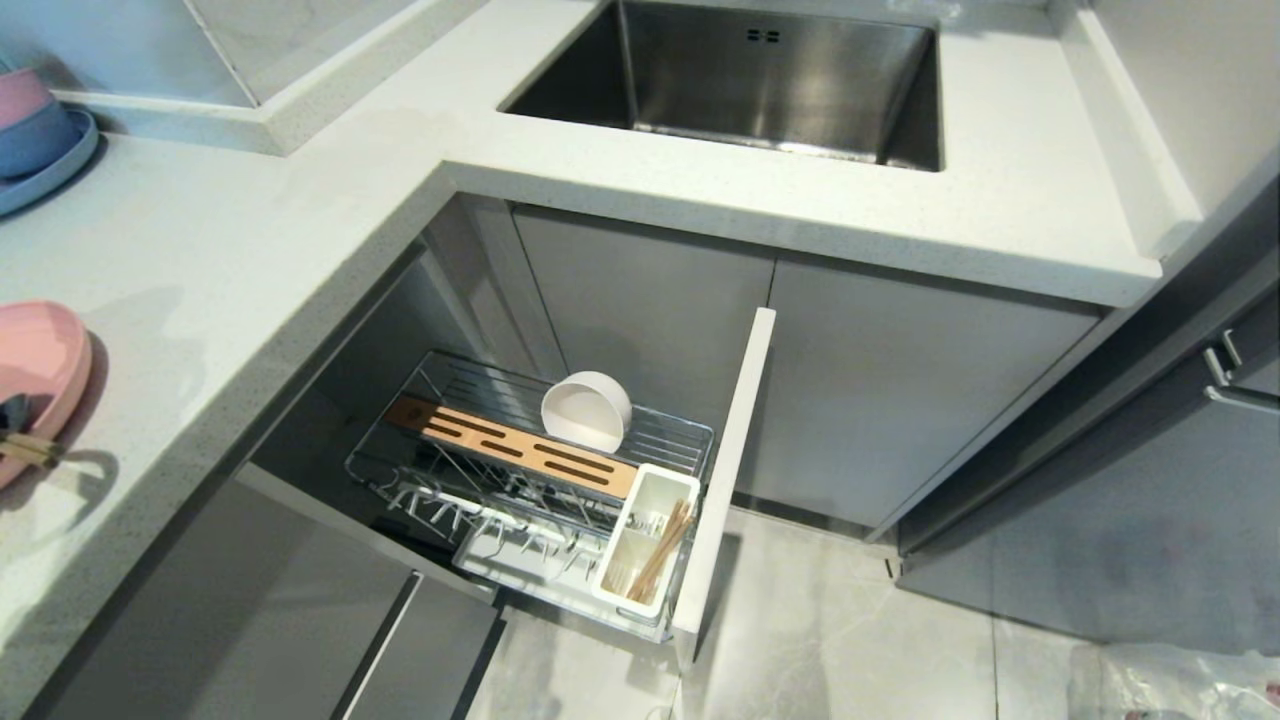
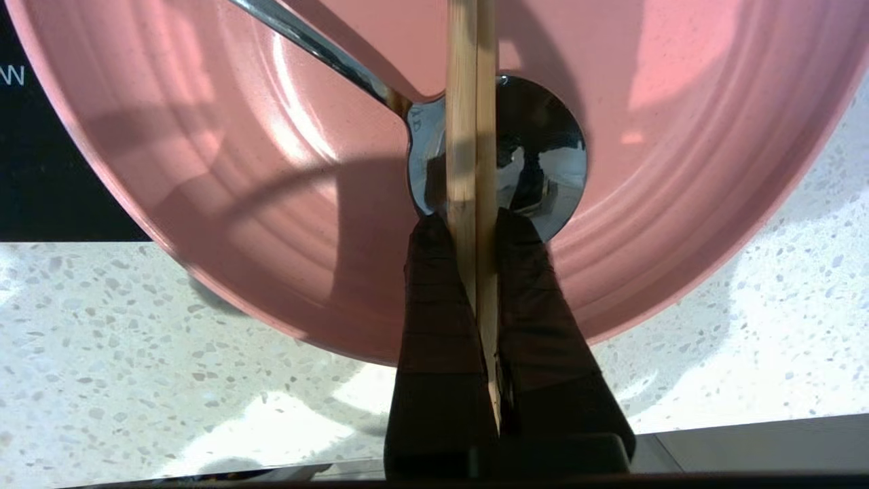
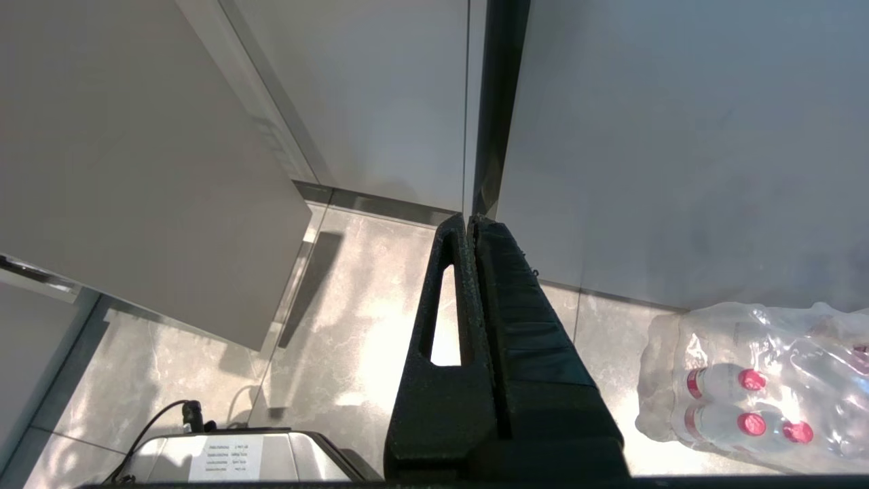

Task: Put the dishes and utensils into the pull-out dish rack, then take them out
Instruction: Pick up the chopsticks and place it in the cupboard

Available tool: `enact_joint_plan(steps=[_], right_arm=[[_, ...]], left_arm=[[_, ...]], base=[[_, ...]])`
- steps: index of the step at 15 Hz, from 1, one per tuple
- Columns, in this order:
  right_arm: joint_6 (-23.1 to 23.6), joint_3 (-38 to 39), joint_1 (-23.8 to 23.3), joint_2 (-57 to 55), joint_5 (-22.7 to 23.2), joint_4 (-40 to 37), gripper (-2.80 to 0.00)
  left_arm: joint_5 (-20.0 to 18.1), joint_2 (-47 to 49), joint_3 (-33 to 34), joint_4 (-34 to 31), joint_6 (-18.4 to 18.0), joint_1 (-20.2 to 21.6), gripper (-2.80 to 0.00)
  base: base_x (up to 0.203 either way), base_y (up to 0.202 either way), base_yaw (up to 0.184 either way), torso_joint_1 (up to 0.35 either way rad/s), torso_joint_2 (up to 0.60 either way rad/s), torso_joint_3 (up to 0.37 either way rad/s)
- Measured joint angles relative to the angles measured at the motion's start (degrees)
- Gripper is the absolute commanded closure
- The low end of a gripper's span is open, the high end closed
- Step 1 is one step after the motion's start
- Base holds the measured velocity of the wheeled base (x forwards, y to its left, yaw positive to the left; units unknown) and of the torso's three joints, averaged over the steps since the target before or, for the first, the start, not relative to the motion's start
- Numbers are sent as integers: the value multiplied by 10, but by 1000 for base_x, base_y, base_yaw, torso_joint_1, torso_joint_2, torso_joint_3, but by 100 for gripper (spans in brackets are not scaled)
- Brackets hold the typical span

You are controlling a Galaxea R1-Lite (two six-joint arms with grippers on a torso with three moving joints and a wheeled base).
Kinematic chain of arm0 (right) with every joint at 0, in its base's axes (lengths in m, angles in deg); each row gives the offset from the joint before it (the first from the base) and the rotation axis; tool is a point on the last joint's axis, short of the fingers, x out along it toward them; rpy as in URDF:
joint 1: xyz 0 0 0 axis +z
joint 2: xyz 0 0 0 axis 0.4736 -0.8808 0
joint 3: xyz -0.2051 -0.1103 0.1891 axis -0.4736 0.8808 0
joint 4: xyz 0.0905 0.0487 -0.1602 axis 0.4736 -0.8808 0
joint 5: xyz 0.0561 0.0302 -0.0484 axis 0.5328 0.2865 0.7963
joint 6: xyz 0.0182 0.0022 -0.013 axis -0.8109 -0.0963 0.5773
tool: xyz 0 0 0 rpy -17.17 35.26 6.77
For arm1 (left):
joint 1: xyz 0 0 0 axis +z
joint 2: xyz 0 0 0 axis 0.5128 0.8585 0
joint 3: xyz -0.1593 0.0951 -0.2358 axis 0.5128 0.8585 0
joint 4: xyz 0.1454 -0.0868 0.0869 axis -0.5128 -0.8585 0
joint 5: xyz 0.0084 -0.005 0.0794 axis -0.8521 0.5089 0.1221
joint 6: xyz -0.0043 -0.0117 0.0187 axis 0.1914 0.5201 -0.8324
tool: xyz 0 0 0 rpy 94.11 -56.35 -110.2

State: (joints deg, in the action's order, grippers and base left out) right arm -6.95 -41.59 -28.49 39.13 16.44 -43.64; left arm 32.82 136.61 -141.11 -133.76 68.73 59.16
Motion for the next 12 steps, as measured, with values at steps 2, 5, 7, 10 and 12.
enact_joint_plan(steps=[2, 5, 7, 10, 12], right_arm=[[0, 0, 0, 0, 0, 0, 0], [0, 0, 0, 0, 0, 0, 0], [0, 0, 0, 0, 0, 0, 0], [0, 0, 0, 0, 0, 0, 0], [0, 0, 0, 0, 0, 0, 0]], left_arm=[[0, 0, -2, 0, 1, -1, 0], [1, -3, -16, -2, 3, -1, 0], [1, -14, -47, -17, 4, -1, 0], [1, -38, -100, -45, 3, -23, 0], [1, -56, -135, -67, 3, -60, 0]], base=[[0, 0, 0, 0, 0, 0], [0, 0, 0, 0, 0, 0], [0, 0, 0, 0, 0, 0], [0, 0, 0, 0, 0, 0], [0, 0, 0, 0, 0, 0]])
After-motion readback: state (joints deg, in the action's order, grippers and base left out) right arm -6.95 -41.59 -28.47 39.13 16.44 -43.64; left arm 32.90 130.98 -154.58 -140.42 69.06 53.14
